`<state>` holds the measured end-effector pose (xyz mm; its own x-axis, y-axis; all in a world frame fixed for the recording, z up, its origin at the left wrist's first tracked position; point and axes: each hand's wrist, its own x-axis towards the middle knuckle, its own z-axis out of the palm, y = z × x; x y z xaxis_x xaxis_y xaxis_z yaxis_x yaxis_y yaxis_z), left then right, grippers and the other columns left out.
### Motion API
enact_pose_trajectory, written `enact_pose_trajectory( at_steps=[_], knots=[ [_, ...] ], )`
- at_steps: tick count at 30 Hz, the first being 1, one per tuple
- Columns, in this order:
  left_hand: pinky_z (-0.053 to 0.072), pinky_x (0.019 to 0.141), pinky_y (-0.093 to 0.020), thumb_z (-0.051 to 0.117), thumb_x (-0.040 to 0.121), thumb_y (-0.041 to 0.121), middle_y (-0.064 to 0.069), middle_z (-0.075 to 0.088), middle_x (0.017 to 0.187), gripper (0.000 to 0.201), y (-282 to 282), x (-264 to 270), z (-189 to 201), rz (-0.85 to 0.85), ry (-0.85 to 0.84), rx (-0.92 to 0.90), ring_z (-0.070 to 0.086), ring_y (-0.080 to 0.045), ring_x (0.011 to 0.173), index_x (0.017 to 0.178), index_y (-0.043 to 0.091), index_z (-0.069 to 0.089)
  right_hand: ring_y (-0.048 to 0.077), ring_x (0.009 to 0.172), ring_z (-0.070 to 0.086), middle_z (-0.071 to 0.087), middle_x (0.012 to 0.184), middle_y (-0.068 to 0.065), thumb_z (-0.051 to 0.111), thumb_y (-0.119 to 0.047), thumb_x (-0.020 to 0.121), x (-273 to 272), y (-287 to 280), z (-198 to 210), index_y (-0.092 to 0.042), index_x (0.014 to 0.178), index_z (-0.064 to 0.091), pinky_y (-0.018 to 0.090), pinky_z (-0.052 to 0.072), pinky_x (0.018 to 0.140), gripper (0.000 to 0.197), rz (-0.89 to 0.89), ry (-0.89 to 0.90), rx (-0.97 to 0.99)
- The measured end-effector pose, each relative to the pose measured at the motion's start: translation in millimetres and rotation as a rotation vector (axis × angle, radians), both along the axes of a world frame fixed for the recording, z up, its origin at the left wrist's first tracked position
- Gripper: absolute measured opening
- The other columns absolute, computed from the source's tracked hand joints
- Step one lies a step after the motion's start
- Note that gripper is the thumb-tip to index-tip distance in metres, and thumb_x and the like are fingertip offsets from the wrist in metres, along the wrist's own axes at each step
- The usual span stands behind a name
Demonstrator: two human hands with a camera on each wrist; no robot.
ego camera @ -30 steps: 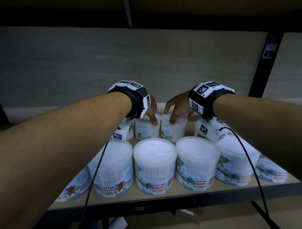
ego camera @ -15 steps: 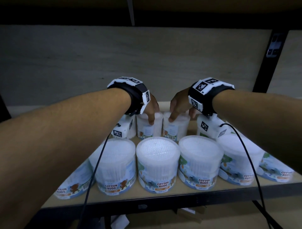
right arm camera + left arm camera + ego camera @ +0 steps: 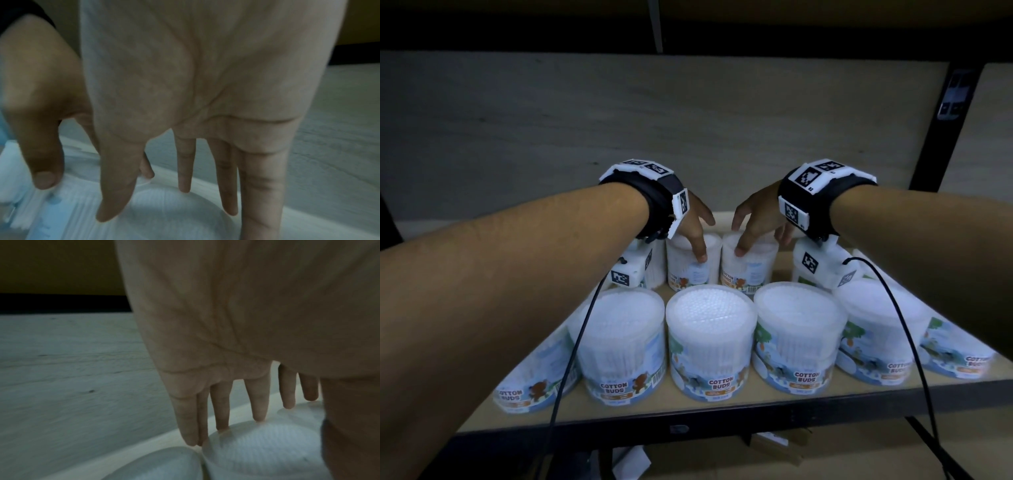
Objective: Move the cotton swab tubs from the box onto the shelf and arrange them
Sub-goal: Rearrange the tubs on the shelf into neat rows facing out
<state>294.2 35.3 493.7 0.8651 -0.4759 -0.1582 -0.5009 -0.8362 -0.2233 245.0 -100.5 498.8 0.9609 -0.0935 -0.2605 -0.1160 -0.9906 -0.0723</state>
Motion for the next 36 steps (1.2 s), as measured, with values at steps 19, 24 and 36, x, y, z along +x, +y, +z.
enact_pose_trajectory(
  at_steps=[19,24,36],
  knots=[
    [0.025,0.113,-0.029,0.061,0.078,0.069,0.001,0.029,0.157,0.093,5,3,-2,0.009,-0.022,-0.021,0.029,-0.018,0.144,0.153,0.024,0.028,0.029,0.116,0.056,0.049,0.126,0.003,0.083,-0.019,0.075,7,-4,-4,-0.034,0.132,0.052,0.044,0.055,0.093,0.067,0.001,0.010,0.006],
    [0.026,0.110,-0.026,0.070,0.083,0.047,0.005,0.033,0.155,0.082,5,0,1,-0.053,0.041,-0.018,0.031,-0.015,0.142,0.152,0.034,0.028,0.026,0.105,0.055,0.049,0.119,0.003,0.080,-0.034,0.080,6,-5,-2,-0.023,0.135,0.052,0.044,0.053,0.095,0.063,-0.008,-0.025,0.036],
    [0.033,0.107,-0.026,0.061,0.084,0.059,0.001,0.045,0.147,0.072,4,-2,2,-0.088,0.042,-0.007,0.044,-0.017,0.132,0.144,0.023,0.045,0.032,0.108,0.061,0.054,0.100,-0.002,0.081,-0.028,0.078,8,-8,-5,-0.027,0.128,0.057,0.045,0.056,0.090,0.055,-0.014,-0.017,0.061]
  ],
)
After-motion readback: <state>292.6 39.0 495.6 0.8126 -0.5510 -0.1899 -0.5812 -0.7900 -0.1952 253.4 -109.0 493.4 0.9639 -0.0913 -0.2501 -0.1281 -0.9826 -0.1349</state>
